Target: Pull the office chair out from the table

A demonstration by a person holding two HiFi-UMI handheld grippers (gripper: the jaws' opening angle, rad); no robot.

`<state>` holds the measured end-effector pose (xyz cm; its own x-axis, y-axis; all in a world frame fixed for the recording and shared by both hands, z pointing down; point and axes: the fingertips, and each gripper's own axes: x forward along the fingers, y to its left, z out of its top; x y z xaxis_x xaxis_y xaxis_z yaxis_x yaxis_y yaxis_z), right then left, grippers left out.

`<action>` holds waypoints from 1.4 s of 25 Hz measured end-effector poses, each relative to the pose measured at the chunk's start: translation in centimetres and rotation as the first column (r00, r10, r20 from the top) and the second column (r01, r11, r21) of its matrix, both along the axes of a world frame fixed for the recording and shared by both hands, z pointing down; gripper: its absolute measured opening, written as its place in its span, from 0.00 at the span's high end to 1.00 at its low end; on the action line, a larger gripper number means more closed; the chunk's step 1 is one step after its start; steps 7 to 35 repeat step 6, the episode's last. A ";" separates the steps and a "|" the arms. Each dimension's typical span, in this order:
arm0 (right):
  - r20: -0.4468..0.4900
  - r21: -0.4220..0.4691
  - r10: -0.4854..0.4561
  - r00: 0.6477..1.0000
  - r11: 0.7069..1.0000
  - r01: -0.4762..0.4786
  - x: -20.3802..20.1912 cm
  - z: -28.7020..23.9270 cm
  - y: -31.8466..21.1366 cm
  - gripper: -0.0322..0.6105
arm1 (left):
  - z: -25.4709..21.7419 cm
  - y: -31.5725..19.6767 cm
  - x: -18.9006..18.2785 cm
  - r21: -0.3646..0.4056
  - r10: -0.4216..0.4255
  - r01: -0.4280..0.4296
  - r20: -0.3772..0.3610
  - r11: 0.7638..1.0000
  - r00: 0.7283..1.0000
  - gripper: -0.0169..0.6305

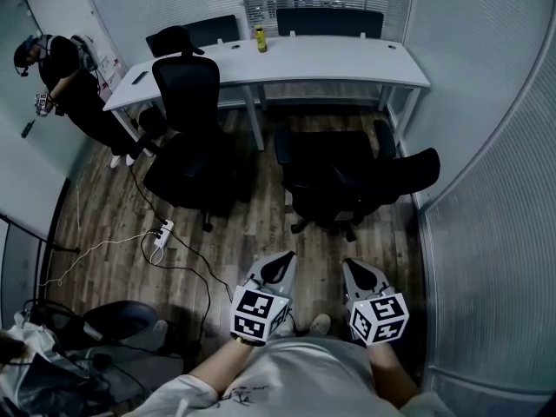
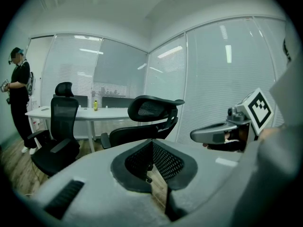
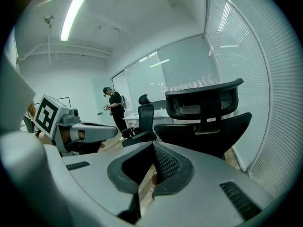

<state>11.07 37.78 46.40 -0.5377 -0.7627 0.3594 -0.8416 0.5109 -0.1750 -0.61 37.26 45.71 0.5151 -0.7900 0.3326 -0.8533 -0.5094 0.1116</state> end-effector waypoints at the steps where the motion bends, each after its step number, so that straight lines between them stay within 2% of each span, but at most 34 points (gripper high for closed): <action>1: 0.000 0.001 -0.001 1.000 1.000 0.001 -0.1 -0.2 -0.1 0.94 | -0.2 -0.1 -0.1 0.000 0.000 0.000 -0.002 1.000 1.000 0.96; 35: 0.000 0.007 -0.004 1.000 1.000 0.004 -0.6 -0.6 -0.7 0.94 | -0.5 -0.7 -0.4 0.013 0.010 -0.010 0.003 1.000 1.000 0.96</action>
